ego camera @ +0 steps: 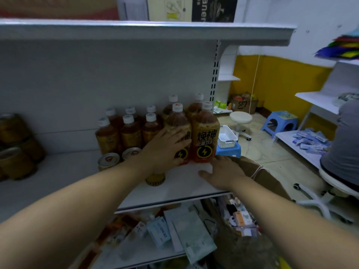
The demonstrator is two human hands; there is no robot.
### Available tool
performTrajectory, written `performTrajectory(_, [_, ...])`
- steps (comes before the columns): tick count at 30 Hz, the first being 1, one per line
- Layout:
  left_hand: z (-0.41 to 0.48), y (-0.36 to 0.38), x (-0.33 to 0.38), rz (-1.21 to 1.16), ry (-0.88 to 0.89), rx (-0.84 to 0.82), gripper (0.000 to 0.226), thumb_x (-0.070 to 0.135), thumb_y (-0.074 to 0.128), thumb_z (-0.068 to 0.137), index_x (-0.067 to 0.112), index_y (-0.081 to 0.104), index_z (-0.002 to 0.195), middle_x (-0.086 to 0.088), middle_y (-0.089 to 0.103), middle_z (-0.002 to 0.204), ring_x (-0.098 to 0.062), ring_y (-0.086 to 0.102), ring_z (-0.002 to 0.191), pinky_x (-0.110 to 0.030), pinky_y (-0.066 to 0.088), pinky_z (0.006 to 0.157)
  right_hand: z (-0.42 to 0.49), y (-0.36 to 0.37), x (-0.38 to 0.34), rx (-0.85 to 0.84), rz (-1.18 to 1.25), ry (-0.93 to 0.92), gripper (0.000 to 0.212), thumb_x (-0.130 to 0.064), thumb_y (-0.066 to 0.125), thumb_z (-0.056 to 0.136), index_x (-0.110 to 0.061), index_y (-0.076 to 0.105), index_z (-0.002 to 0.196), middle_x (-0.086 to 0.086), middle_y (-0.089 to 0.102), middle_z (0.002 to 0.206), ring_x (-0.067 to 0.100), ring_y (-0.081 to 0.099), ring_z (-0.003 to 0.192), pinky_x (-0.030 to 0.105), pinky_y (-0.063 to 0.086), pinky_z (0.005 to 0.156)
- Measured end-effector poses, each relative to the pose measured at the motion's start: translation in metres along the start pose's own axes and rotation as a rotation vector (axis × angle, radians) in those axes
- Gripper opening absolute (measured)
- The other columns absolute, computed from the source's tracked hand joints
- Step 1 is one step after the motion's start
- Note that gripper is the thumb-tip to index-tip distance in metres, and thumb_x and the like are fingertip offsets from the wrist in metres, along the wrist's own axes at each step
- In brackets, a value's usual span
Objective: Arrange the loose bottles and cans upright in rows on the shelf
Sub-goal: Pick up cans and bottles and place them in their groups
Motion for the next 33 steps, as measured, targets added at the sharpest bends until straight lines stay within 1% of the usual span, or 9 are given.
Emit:
performTrajectory(4, [-0.061, -0.009, -0.043, -0.193, -0.177, -0.05, 0.068, 0.051, 0.046, 0.091, 0.028, 0.017, 0.148, 0.002, 0.01, 0.158, -0.018, 0.006, 0.144, -0.04, 0.006, 0.117, 0.0, -0.04, -0.041, 0.088, 0.028, -0.034, 0.073, -0.069, 0.041, 0.086, -0.025, 0.036, 0.143, 0.008, 0.039, 0.145, 0.031, 0.038, 0.13, 0.042, 0.039, 0.1])
performTrajectory(9, [-0.15, -0.019, -0.102, -0.367, -0.401, -0.038, 0.07, 0.045, 0.059, 0.086, 0.025, 0.028, 0.145, 0.0, 0.028, 0.152, -0.02, 0.024, 0.138, -0.036, 0.024, 0.112, 0.001, -0.074, -0.123, 0.173, -0.003, -0.098, 0.066, -0.068, 0.043, 0.085, -0.026, 0.044, 0.136, 0.007, 0.048, 0.139, 0.031, 0.045, 0.123, 0.04, 0.043, 0.091])
performTrajectory(12, [-0.197, -0.02, -0.137, -0.516, -0.507, -0.014, 0.069, 0.044, 0.063, 0.083, 0.026, 0.033, 0.143, 0.001, 0.033, 0.15, -0.019, 0.032, 0.135, -0.031, 0.027, 0.11, 0.003, -0.078, -0.17, 0.15, 0.051, -0.113, 0.069, -0.069, 0.043, 0.085, -0.027, 0.04, 0.139, 0.005, 0.046, 0.142, 0.029, 0.047, 0.123, 0.038, 0.044, 0.087])
performTrajectory(15, [-0.229, -0.01, -0.161, -0.584, -0.567, -0.023, 0.072, 0.045, 0.064, 0.083, 0.026, 0.031, 0.144, 0.001, 0.03, 0.152, -0.019, 0.029, 0.137, -0.026, 0.023, 0.106, 0.004, -0.071, -0.201, 0.123, 0.044, -0.092, 0.08, -0.074, 0.038, 0.082, -0.026, 0.032, 0.145, 0.004, 0.037, 0.149, 0.029, 0.041, 0.129, 0.042, 0.043, 0.097])
performTrajectory(20, [-0.242, 0.016, -0.176, -0.755, -0.644, -0.029, 0.079, 0.046, 0.066, 0.081, 0.027, 0.026, 0.146, 0.003, 0.026, 0.153, -0.017, 0.029, 0.136, -0.022, 0.024, 0.101, 0.004, -0.047, -0.214, 0.114, 0.044, -0.049, 0.076, -0.073, 0.041, 0.082, -0.023, 0.038, 0.139, 0.006, 0.045, 0.138, 0.03, 0.048, 0.119, 0.041, 0.046, 0.09])
performTrajectory(24, [-0.216, 0.022, -0.155, -0.908, -0.571, 0.03, 0.062, 0.036, 0.071, 0.078, 0.029, 0.044, 0.133, 0.013, 0.047, 0.121, 0.0, 0.041, 0.1, 0.0, 0.031, 0.074, 0.015, -0.02, -0.212, 0.059, 0.039, -0.08, 0.071, -0.061, 0.049, 0.086, -0.02, 0.034, 0.142, 0.008, 0.041, 0.143, 0.031, 0.041, 0.127, 0.04, 0.04, 0.097])
performTrajectory(27, [-0.191, 0.028, -0.144, -1.026, -0.557, 0.092, 0.042, 0.029, 0.073, 0.076, 0.032, 0.053, 0.113, 0.007, 0.059, 0.117, -0.008, 0.055, 0.1, -0.02, 0.045, 0.083, 0.03, -0.01, -0.216, 0.042, 0.053, -0.149, 0.065, -0.053, 0.052, 0.087, -0.021, 0.035, 0.141, 0.009, 0.042, 0.14, 0.031, 0.041, 0.125, 0.04, 0.039, 0.098])
performTrajectory(30, [-0.172, 0.042, -0.141, -1.095, -0.575, 0.123, 0.044, 0.016, 0.074, 0.072, 0.011, 0.057, 0.112, -0.006, 0.064, 0.113, -0.022, 0.06, 0.105, -0.044, 0.049, 0.093, 0.046, 0.0, -0.22, 0.034, -0.046, -0.202, 0.067, -0.053, 0.049, 0.089, -0.021, 0.03, 0.144, 0.01, 0.041, 0.141, 0.031, 0.039, 0.127, 0.042, 0.035, 0.102])
performTrajectory(33, [-0.165, 0.057, -0.144, -1.12, -0.613, 0.171, 0.043, 0.015, 0.074, 0.066, 0.005, 0.057, 0.104, -0.012, 0.063, 0.105, -0.028, 0.061, 0.099, -0.049, 0.05, 0.089, 0.058, 0.005, -0.226, 0.064, -0.099, -0.269, 0.071, -0.061, 0.052, 0.084, -0.021, 0.031, 0.139, 0.009, 0.05, 0.131, 0.031, 0.047, 0.116, 0.04, 0.035, 0.093])
Point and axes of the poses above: each hand's wrist, its own z-axis towards the middle knuckle, its own y-axis out of the palm, x = y × z, the point moved 10 cm from there along z, towards the middle knuckle
